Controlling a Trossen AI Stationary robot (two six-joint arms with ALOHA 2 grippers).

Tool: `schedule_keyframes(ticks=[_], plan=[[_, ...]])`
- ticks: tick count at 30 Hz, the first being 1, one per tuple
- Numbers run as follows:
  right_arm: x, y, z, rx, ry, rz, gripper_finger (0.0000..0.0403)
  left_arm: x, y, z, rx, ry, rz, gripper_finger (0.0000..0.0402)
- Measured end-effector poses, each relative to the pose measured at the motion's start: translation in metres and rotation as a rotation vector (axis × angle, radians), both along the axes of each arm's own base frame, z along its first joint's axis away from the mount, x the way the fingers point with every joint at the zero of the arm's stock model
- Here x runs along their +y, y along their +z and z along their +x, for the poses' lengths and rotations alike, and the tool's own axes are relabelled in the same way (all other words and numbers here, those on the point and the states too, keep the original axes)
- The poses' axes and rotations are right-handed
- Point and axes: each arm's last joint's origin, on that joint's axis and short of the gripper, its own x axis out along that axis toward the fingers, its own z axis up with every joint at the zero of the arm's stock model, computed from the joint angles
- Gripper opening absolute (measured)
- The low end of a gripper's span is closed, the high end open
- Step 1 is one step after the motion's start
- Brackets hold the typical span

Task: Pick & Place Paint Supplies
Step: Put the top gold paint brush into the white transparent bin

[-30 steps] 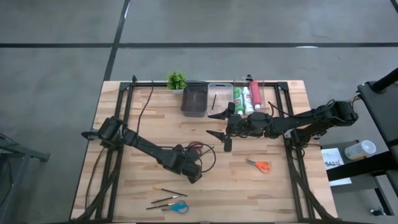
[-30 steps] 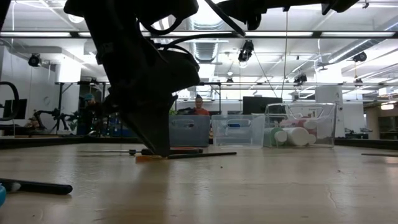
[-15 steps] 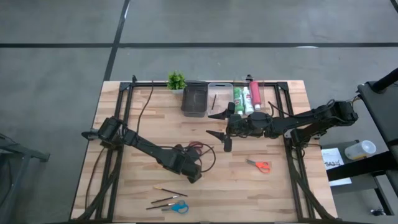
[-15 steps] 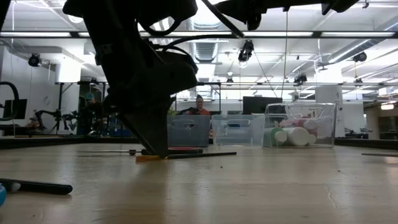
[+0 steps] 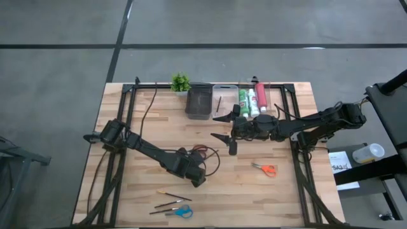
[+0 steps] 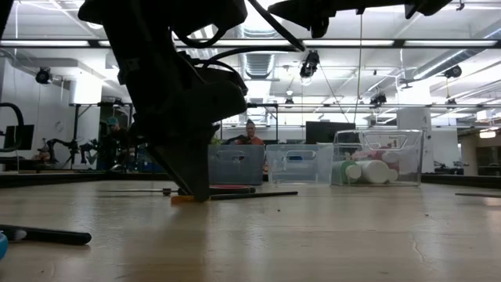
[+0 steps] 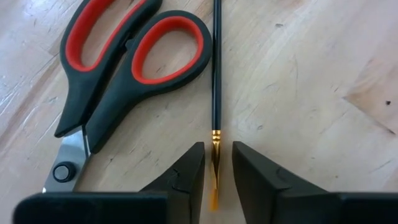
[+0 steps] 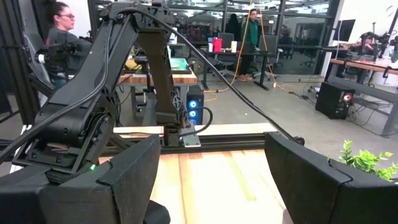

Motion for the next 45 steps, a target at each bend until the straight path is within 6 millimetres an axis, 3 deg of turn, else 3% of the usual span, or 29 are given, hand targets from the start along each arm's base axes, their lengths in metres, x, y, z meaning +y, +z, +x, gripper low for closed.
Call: schedule_keyframes(ticks=[8, 45], plan=[[0.0, 0.0, 0.0, 0.0, 0.0, -0.002, 0.0288, -0.0002, -0.0001, 0.0003, -0.003, -0.002, 0.0, 0.0008], [0.0, 0.0, 0.0, 0.001, 0.0, -0.002, 0.0288, -0.0008, 0.0036, 0.0019, -0.008, -0.028, -0.001, 0.0006]])
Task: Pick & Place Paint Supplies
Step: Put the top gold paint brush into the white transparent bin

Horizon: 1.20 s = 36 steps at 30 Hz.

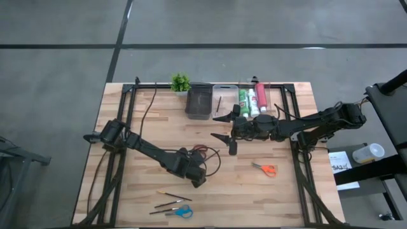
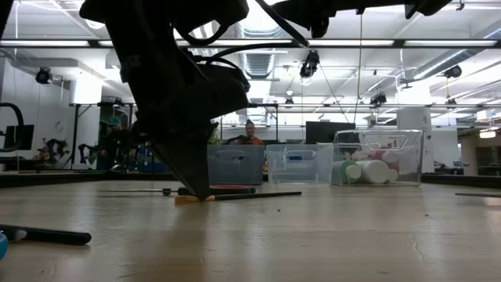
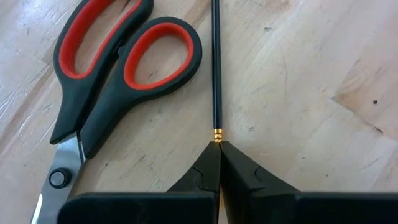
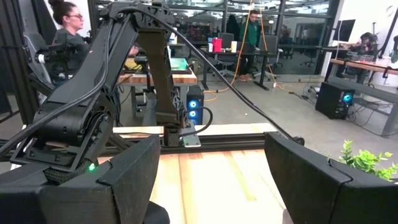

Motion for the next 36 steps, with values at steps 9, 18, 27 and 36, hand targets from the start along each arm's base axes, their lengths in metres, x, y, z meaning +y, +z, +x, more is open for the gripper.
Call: schedule_keyframes(ticks=[9, 18, 27, 36], plan=[[0.0, 0.0, 0.0, -0.001, 0.0, 0.001, 0.0288, 0.001, 0.011, -0.001, -0.027, -0.001, 0.007, 0.0006], [0.0, 0.0, 0.0, -0.001, 0.0, 0.001, 0.0288, 0.001, 0.012, -0.001, -0.03, -0.003, 0.011, 0.0006], [0.0, 0.0, 0.0, 0.0, 0.0, 0.0, 0.0288, 0.003, 0.029, -0.002, -0.097, 0.048, -0.012, 0.0006], [0.0, 0.0, 0.0, 0.0, 0.0, 0.002, 0.0288, 0.027, 0.067, 0.001, -0.332, 0.269, 0.07, 0.0006]])
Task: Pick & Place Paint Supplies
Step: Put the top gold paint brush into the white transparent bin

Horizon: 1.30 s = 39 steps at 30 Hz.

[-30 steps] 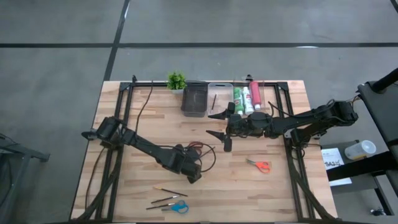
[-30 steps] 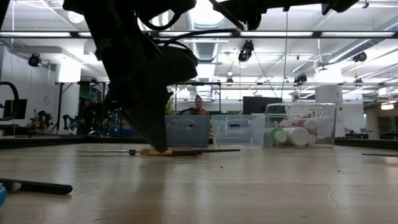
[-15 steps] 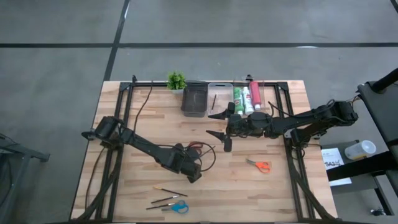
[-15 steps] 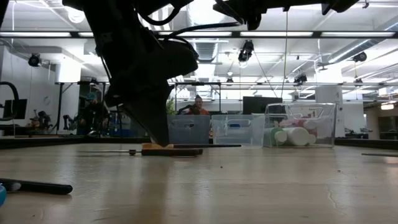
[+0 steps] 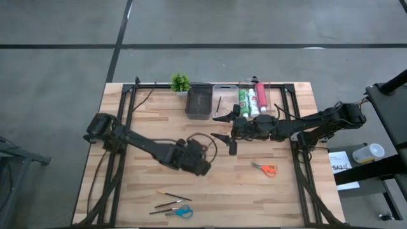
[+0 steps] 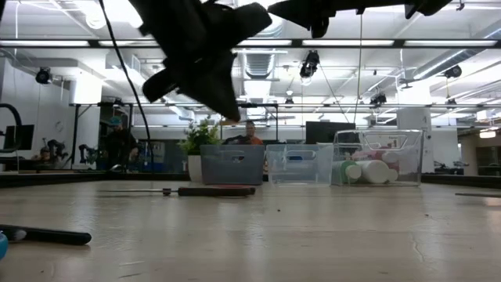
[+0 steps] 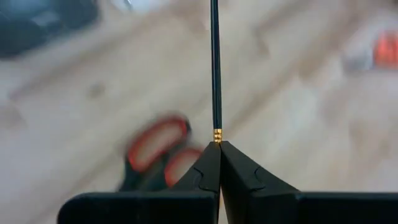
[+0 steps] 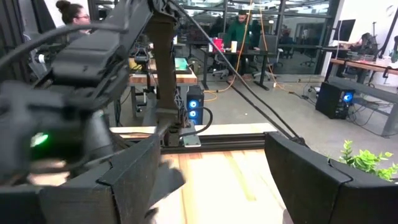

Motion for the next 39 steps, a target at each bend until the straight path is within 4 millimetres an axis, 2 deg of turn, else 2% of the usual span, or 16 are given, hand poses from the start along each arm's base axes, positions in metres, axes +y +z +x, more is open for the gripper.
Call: schedule_keyframes(ticks=[9, 14, 25, 34, 39], plan=[[0.0, 0.0, 0.0, 0.0, -0.001, 0.0, 0.0288, 0.067, 0.013, 0.018, -0.187, 0.267, -0.039, 0.0006], [-0.001, 0.001, 0.0, -0.008, -0.011, 0.003, 0.0288, 0.099, 0.02, 0.031, -0.273, 0.231, -0.079, 0.0006], [-0.002, 0.001, 0.0, -0.002, -0.044, 0.006, 0.0288, 0.156, 0.032, 0.04, -0.406, 0.182, -0.082, 0.0005], [-0.001, -0.001, 0.0, 0.005, -0.037, 0.005, 0.0288, 0.207, 0.028, 0.045, -0.532, 0.123, -0.167, 0.0005], [-0.001, 0.0, 0.0, 0.004, -0.039, -0.006, 0.0288, 0.218, 0.021, 0.048, -0.563, 0.109, -0.184, 0.0005]])
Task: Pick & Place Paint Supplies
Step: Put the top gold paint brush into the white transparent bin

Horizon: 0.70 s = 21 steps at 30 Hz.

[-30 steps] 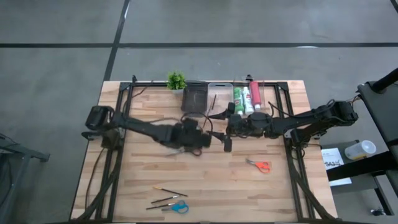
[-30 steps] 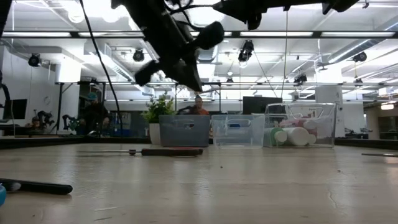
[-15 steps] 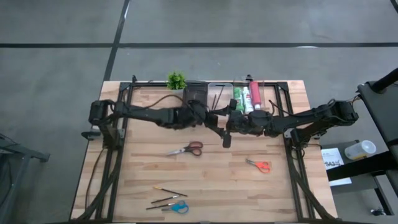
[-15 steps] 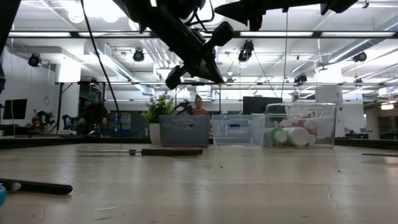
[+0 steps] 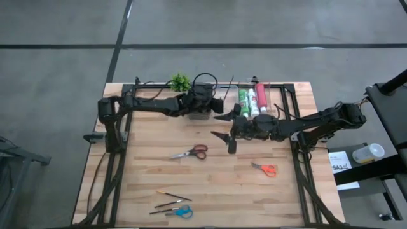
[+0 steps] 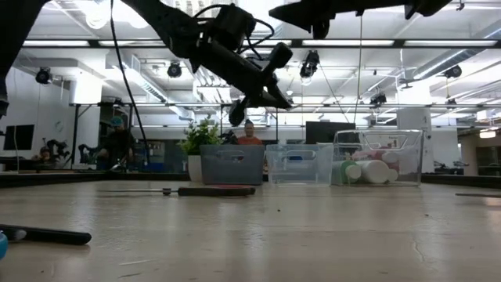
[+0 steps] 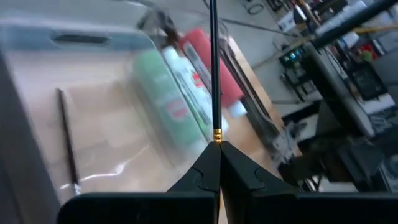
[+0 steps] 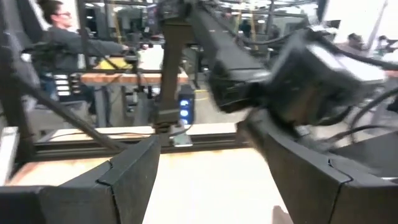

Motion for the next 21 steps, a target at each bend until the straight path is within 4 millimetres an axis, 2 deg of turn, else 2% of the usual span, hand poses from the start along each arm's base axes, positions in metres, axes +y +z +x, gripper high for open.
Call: schedule_keyframes(ticks=[8, 21], plan=[[0.0, 0.0, 0.0, -0.001, -0.001, 0.005, 0.0288, 0.011, -0.017, 0.005, -0.006, 0.006, -0.019, 0.0005], [0.0, 0.0, 0.0, -0.002, -0.001, 0.002, 0.0288, 0.014, -0.024, 0.002, 0.04, 0.03, -0.044, 0.0005]])
